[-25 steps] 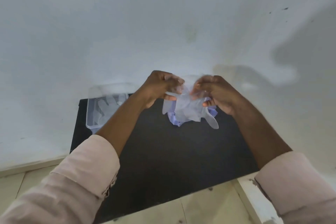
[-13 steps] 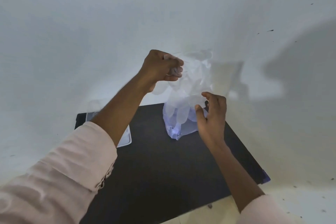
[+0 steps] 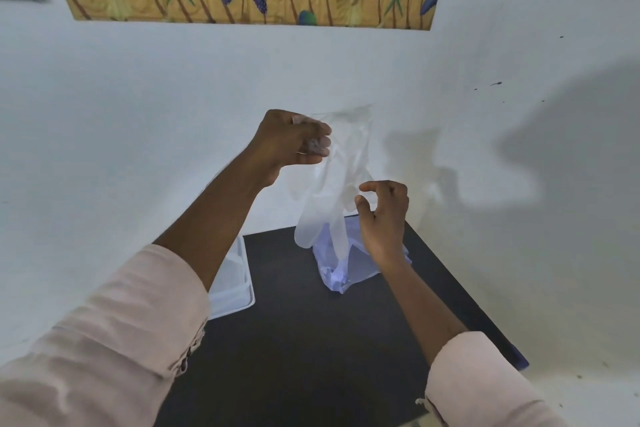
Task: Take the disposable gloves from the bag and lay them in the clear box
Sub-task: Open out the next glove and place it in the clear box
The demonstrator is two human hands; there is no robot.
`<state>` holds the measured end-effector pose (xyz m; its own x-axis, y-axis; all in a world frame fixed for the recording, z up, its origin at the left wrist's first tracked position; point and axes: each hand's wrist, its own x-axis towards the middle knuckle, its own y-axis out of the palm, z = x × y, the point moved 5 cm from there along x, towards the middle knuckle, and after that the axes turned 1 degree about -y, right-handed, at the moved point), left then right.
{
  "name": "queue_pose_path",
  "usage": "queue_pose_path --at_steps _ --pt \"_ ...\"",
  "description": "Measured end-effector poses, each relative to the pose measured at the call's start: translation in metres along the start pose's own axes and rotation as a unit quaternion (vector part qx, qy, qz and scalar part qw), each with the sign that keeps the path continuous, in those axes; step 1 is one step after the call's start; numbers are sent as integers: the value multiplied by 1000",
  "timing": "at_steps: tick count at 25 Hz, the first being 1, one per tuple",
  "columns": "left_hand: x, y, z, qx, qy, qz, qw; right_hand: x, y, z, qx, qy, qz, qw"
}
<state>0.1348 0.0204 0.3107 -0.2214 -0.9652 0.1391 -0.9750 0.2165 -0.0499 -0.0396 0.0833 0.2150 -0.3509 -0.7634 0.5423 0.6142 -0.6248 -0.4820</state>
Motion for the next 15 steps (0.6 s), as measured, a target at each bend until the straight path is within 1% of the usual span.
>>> queue_pose_path --at_steps 2,4,7,11,15 --pt "1 -4 -2 2 1 0 1000 1 5 4 11 -5 16 1000" --pt "1 -7 -3 5 2 4 1000 2 13 8 32 -6 49 998" --pt "1 -10 -3 6 2 10 1000 5 27 15 60 8 87 994" --pt "0 -17 -4 6 3 2 1000 7 39 20 69 19 106 992" --pt "-2 -26 -4 9 3 -5 1000 6 40 21 59 3 118 991"
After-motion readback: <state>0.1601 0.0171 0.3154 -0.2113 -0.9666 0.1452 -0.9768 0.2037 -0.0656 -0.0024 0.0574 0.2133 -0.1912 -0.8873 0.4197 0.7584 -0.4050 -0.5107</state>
